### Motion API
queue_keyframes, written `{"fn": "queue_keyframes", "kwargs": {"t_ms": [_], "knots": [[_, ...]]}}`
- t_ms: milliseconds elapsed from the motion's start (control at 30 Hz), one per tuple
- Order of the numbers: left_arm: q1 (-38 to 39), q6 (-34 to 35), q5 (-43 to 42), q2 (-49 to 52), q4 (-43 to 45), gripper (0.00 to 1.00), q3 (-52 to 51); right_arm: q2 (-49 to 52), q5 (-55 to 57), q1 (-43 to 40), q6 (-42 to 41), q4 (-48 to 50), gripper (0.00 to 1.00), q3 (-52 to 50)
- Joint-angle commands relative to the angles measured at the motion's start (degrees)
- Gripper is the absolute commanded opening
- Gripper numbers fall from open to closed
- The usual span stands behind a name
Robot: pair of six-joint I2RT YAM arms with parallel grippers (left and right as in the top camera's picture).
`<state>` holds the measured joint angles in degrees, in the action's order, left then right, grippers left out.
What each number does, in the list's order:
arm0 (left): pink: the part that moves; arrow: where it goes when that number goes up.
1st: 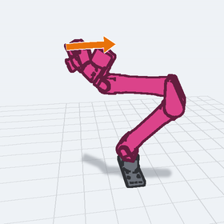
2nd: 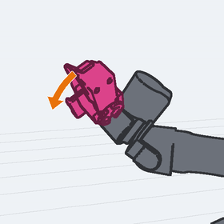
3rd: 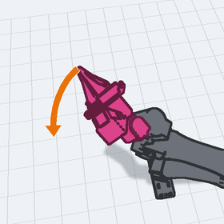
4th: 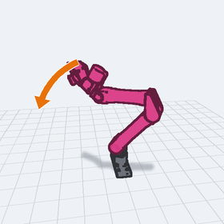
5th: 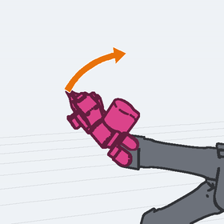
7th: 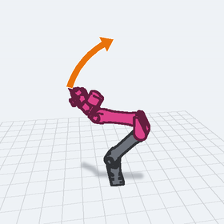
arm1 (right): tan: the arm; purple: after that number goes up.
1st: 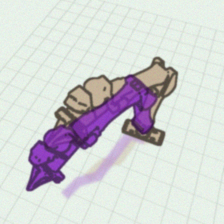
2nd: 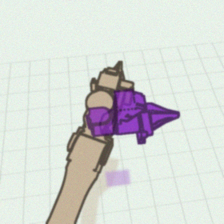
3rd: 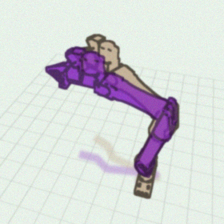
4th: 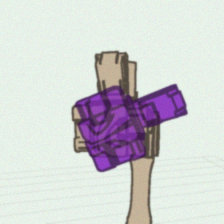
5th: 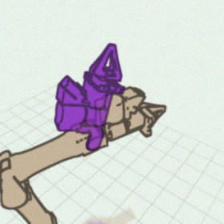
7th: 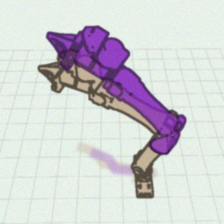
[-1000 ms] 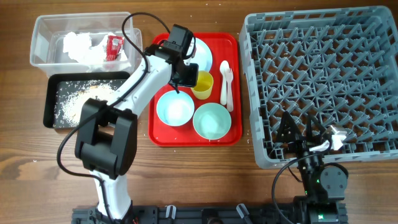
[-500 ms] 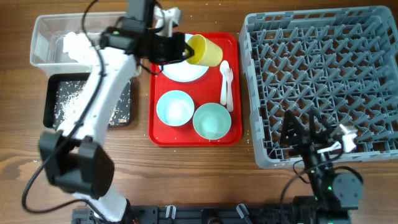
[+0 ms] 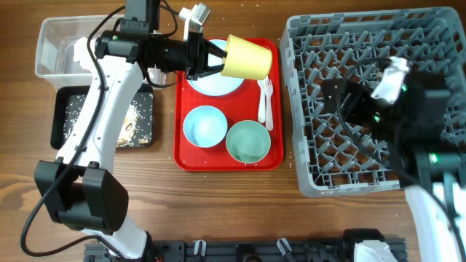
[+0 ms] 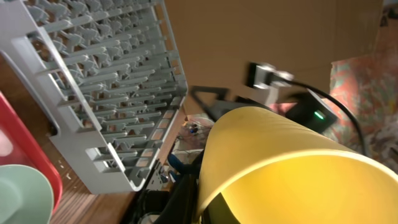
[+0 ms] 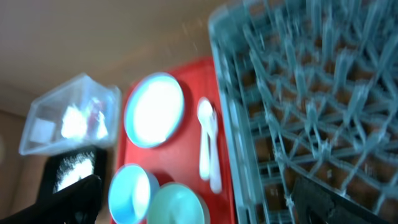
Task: Sort waste into correct bins and load items into the dishwasher rack
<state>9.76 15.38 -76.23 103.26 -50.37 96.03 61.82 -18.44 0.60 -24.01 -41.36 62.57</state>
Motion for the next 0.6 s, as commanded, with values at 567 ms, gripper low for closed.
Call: {"fn": "queue_keyframes", "kwargs": {"t_ms": [567], "knots": [[1.27,0.13,-9.49,-0.50,-3.30,0.04,0.63,12.98,-49.79,10.60,-1.46,49.40,0.85,0.72]]}}
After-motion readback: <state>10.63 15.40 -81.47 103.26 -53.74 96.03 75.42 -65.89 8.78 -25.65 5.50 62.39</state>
